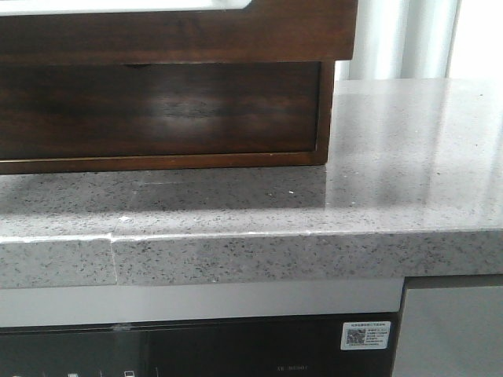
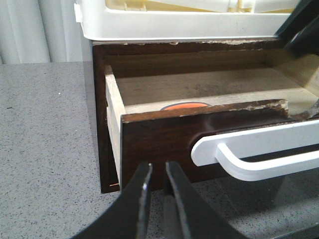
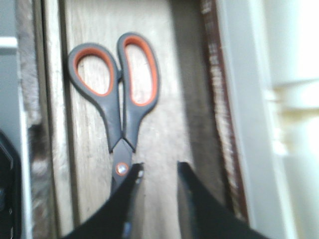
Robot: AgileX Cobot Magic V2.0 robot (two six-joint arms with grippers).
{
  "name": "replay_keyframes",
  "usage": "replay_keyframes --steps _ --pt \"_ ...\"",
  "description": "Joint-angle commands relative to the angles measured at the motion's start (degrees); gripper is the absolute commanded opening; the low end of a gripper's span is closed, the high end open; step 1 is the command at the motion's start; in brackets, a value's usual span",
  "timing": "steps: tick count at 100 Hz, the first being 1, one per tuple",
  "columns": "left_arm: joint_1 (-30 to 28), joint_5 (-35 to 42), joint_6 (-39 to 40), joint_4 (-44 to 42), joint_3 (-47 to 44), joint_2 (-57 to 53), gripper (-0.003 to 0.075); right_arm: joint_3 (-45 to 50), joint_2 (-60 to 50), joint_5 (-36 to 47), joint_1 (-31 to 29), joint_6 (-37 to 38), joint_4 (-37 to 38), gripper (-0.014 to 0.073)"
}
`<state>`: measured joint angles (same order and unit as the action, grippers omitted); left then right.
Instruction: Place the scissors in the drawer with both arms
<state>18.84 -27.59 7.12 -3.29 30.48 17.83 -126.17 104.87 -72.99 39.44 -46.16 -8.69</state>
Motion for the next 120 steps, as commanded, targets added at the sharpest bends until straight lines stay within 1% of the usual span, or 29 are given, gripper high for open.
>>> replay_keyframes --steps 1,4,35,46,68,75,87,97,109,120 --pt "0.2 4.4 0.0 0.4 2.1 0.6 0.0004 -1.5 -7.5 1.7 -0.3 2.0 -0.1 -0.0092" --pt "0.2 4.4 0.0 0.4 2.1 0.6 0.0004 -1.5 -8.7 1.8 -0.3 2.5 -0.1 -0.0125" --pt "0.2 4.2 0.0 0.4 2.1 0.6 0.0004 -1.5 -22.2 3.5 -0.3 13.0 -0.1 -0.0122" --pt "0.2 4.2 0.0 0.4 2.1 0.6 0.0004 -1.4 -25.9 3.8 -0.3 14.9 -0.1 -0.0095" --pt "0.2 4.2 0.0 0.4 2.1 0.6 0.0004 -1.2 -30.2 2.5 -0.3 15.8 -0.1 -0.0096" --pt "0.2 4.2 0.0 0.4 2.1 0.6 0.0004 0.4 -32.1 2.5 -0.3 16.3 -0.1 -0.0096" --pt "0.2 4.2 0.0 0.4 2.1 0.6 0.0004 5.0 -35.9 0.7 -0.3 20.0 0.7 -0.0096" --pt "0.2 4.2 0.0 0.4 2.1 0.6 0.0004 11.6 -40.3 0.0 -0.3 22.3 1.9 -0.0096" --pt "0.2 4.2 0.0 0.4 2.1 0.6 0.0004 22.2 -47.8 4.9 -0.3 22.8 3.2 -0.0096" --pt "0.2 4.2 0.0 0.4 2.1 0.6 0.0004 33.2 -55.2 13.0 -0.3 23.8 4.5 -0.0096"
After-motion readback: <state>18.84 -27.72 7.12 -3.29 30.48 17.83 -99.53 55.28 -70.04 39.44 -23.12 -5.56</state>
